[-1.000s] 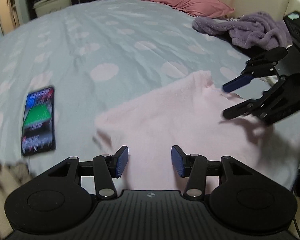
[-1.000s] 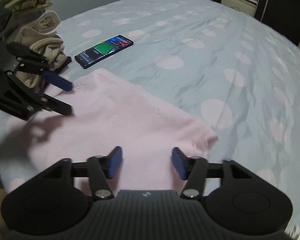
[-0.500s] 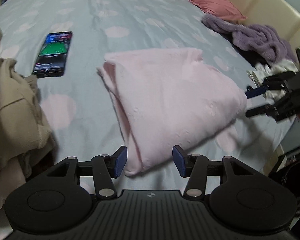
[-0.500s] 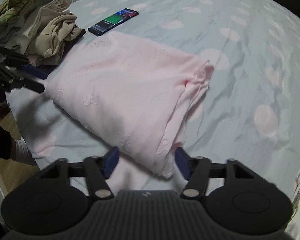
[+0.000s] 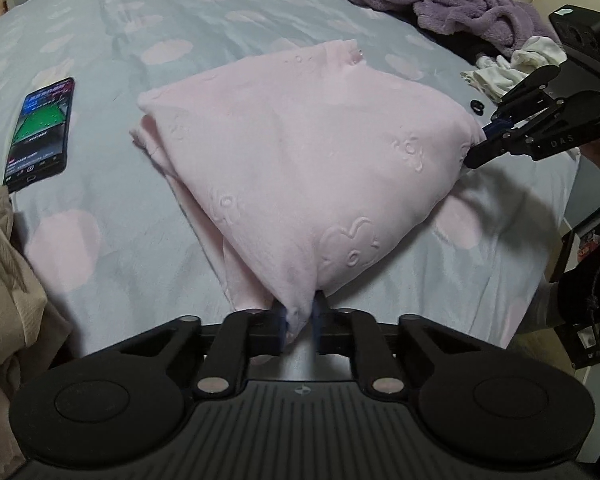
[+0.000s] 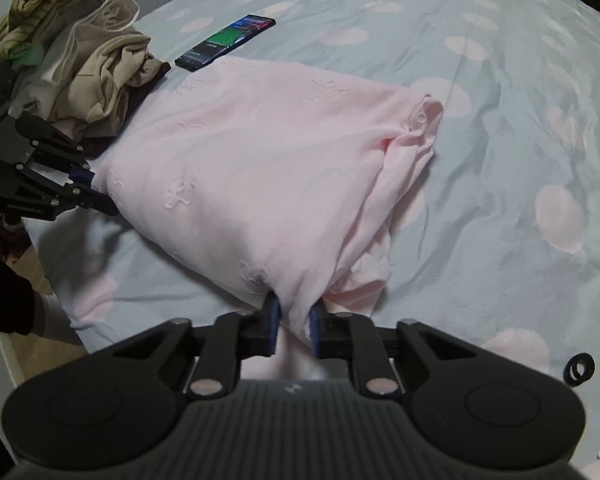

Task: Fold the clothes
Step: 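Pinch the folded dress end with both tools and fold it over, then open both tools and release the folded dress bundle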

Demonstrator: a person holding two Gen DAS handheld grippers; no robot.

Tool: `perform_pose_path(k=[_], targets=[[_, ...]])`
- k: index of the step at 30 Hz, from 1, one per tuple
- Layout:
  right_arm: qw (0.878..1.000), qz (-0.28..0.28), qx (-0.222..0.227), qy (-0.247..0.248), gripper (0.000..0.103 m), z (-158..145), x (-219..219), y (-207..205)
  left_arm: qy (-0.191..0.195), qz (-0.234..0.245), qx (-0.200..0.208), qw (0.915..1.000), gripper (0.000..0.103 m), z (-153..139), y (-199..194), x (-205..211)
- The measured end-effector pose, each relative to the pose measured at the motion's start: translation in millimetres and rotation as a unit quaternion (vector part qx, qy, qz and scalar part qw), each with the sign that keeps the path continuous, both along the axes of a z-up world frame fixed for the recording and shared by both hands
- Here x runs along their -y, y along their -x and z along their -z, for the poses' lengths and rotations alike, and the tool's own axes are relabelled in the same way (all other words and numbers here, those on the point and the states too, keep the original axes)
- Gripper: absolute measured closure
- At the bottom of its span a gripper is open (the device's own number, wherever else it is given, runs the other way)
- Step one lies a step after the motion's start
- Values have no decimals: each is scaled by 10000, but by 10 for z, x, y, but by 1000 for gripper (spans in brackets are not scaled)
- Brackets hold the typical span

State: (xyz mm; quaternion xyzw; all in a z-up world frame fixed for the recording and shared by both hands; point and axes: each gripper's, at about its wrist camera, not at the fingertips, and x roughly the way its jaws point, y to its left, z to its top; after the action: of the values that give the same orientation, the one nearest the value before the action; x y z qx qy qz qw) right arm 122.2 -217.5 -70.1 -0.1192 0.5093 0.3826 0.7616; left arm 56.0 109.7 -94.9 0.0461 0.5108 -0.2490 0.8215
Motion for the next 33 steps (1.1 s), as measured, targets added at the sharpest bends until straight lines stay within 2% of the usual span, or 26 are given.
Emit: perform_pose_path(k=[2,8,12,15,17,21,24,25,26,27,28,30,33], targets=[[10000,-15,-58,-73,93,-61,31,-8,58,52,-2,10000,101,-43,-3,-23],[9993,-68,-221,-305,96,-255,129,-30,321,158,147,9993,101,-322,41,-98],[9985,-151,-333,-397,96,-362,187,-14,250,441,178,9986,101,-409,108,-58],[9983,-168,-504,-244,96,-249,165,9,155,558,-25,9983,101,-281,119,-1],[9978,-220,-632,-16,96,-71,112,46,69,615,-189,9979,101,-173,122,26],[9967,-396,-657,251,95,136,51,118,-97,727,-481,9961,101,18,127,67],[9975,-352,-581,190,85,92,65,101,-172,731,-482,9960,95,-33,105,34],[9977,-308,-577,158,78,55,80,77,-208,690,-495,9962,89,-55,92,14],[9980,-271,-565,121,63,7,100,55,-236,635,-507,9964,85,-87,76,-11],[9982,-238,-547,81,59,-47,123,34,-255,564,-518,9967,82,-127,57,-40],[9986,-209,-492,37,58,-107,135,24,-274,493,-529,9970,78,-168,39,-69],[9994,-102,-316,-70,58,-240,165,-11,-314,370,-466,9977,77,-262,7,-117],[9993,137,221,-285,62,-386,199,-75,-303,236,-31,9993,77,-440,-35,-114]])
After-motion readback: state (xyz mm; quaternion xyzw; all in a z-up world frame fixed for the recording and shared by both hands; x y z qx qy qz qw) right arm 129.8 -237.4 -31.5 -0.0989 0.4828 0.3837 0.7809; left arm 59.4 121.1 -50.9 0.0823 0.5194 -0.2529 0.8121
